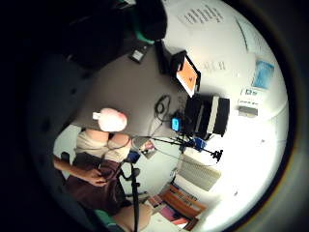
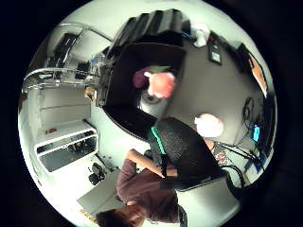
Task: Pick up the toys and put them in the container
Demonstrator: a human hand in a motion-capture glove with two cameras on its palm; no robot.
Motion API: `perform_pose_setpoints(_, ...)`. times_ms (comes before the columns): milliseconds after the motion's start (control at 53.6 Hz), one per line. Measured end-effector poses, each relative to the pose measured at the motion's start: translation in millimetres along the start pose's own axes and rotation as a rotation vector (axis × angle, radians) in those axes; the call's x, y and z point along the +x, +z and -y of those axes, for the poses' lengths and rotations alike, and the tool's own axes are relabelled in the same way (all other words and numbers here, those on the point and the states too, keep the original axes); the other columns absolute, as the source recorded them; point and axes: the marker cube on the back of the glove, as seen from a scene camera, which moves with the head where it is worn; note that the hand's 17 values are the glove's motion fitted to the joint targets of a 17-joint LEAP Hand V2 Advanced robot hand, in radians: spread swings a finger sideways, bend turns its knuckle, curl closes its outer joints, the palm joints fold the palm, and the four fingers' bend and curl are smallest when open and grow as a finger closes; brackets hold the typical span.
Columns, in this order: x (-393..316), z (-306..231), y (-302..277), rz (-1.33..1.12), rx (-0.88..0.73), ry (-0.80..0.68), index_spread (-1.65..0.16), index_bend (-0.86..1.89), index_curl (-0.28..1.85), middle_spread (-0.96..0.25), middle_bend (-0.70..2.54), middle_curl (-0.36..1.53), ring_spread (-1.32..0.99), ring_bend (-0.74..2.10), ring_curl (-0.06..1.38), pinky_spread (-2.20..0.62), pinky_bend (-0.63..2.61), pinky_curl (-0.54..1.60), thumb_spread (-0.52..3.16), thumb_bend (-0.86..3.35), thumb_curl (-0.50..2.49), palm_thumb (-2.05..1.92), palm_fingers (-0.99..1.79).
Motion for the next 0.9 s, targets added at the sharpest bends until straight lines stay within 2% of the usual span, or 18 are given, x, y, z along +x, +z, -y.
perform_pose_setpoints(112, 39.8, -21.6, 48.6, 0.016, -0.021, 0.003, -0.15, 0.06, 0.17, 0.06, 0.14, 0.31, 0.06, 0.4, 0.38, 0.09, 1.03, 0.36, 1.26, -0.03, 0.35, -0.02, -0.24)
perform_pose_setpoints(243, 57.4, -27.4, 135.9, 0.106, -0.085, -0.019, -0.15, 0.07, 0.16, 0.06, 0.15, 0.3, 0.06, 0.41, 0.39, 0.08, 1.02, 0.36, 1.26, -0.02, 0.34, -0.01, -0.21)
perform_pose_setpoints(373, 51.0, -19.8, 259.9, 0.163, -0.29, -0.069, -0.17, 0.08, 0.16, 0.05, 0.15, 0.29, 0.05, 0.4, 0.38, 0.08, 1.03, 0.36, 1.26, -0.02, 0.33, -0.01, -0.21)
perform_pose_setpoints(448, 47.4, -18.0, 303.3, 0.14, -0.375, -0.087, -0.2, 0.07, 0.15, 0.06, 0.11, 0.27, 0.07, 0.31, 0.36, 0.08, 1.09, 0.37, 1.23, -0.02, 0.33, -0.01, -0.3)
perform_pose_setpoints(504, 47.2, -15.5, 327.5, 0.16, -0.37, -0.082, -0.22, 0.06, 0.15, 0.05, 0.09, 0.26, 0.08, 0.26, 0.35, 0.08, 1.12, 0.38, 1.2, -0.02, 0.33, -0.01, -0.33)
perform_pose_setpoints(560, 47.2, -10.5, 336.7, 0.198, -0.292, -0.073, -0.23, 0.06, 0.15, 0.05, 0.09, 0.25, 0.08, 0.24, 0.34, 0.09, 1.14, 0.38, 1.18, -0.02, 0.33, 0.0, -0.32)
perform_pose_setpoints(653, 45.4, -1.5, 337.1, 0.253, -0.145, -0.069, -0.25, 0.09, 0.13, -0.02, 0.19, 0.25, 0.01, 0.6, 0.41, 0.03, 1.08, 0.36, 1.2, 0.05, 0.37, 0.15, 0.15)
perform_pose_setpoints(672, 45.3, -0.9, 336.7, 0.258, -0.13, -0.069, -0.25, 0.08, 0.13, 0.02, 0.12, 0.24, 0.04, 0.47, 0.37, 0.05, 1.14, 0.37, 1.18, 0.0, 0.35, 0.09, -0.1)
perform_pose_setpoints(691, 45.4, -0.3, 336.1, 0.264, -0.112, -0.068, -0.26, 0.17, 0.16, -0.03, 0.18, 0.26, -0.04, 0.76, 0.49, -0.02, 1.09, 0.36, 1.23, 0.08, 0.38, 0.22, 0.28)
perform_pose_setpoints(709, 45.5, 0.3, 335.5, 0.271, -0.09, -0.066, -0.26, 0.1, 0.13, -0.07, 0.24, 0.26, -0.05, 0.73, 0.44, -0.02, 1.06, 0.34, 1.23, 0.08, 0.39, 0.23, 0.28)
perform_pose_setpoints(728, 45.7, 1.1, 334.6, 0.279, -0.065, -0.064, -0.26, 0.14, 0.14, -0.12, 0.36, 0.3, -0.1, 0.86, 0.49, -0.08, 1.02, 0.33, 1.26, 0.13, 0.4, 0.29, 0.55)
perform_pose_setpoints(747, 45.9, 2.0, 333.7, 0.287, -0.042, -0.062, -0.26, 0.13, 0.13, -0.14, 0.38, 0.3, -0.12, 0.87, 0.46, -0.1, 1.0, 0.31, 1.27, 0.13, 0.41, 0.31, 0.57)
perform_pose_setpoints(784, 45.2, 4.7, 331.6, 0.297, -0.015, -0.063, -0.26, 0.16, 0.14, -0.19, 0.39, 0.32, -0.17, 0.98, 0.5, -0.16, 1.02, 0.33, 1.21, 0.2, 0.47, 0.46, 0.69)
perform_pose_setpoints(803, 44.5, 6.5, 330.0, 0.301, -0.01, -0.064, -0.27, 0.13, 0.14, -0.13, 0.18, 0.26, -0.16, 0.93, 0.49, -0.11, 1.03, 0.32, 1.24, 0.11, 0.42, 0.32, 0.31)
perform_pose_setpoints(821, 44.1, 8.5, 327.9, 0.306, -0.007, -0.066, -0.27, 0.22, 0.2, -0.21, 0.47, 0.38, -0.2, 1.05, 0.59, -0.18, 1.07, 0.38, 1.16, 0.22, 0.5, 0.52, 0.77)
perform_pose_setpoints(840, 44.0, 10.2, 325.6, 0.309, -0.006, -0.069, -0.28, 0.22, 0.17, -0.22, 0.52, 0.37, -0.22, 1.05, 0.56, -0.2, 1.06, 0.35, 1.13, 0.22, 0.52, 0.55, 0.9)
perform_pose_setpoints(877, 45.1, 12.7, 319.9, 0.31, -0.012, -0.074, -0.29, 0.22, 0.16, -0.25, 0.58, 0.39, -0.25, 1.04, 0.55, -0.23, 1.05, 0.34, 1.07, 0.23, 0.54, 0.58, 0.92)
perform_pose_setpoints(896, 46.2, 14.1, 315.5, 0.306, -0.017, -0.077, -0.28, 0.16, 0.16, -0.27, 0.5, 0.37, -0.26, 1.05, 0.56, -0.23, 1.02, 0.34, 1.08, 0.21, 0.54, 0.56, 0.7)
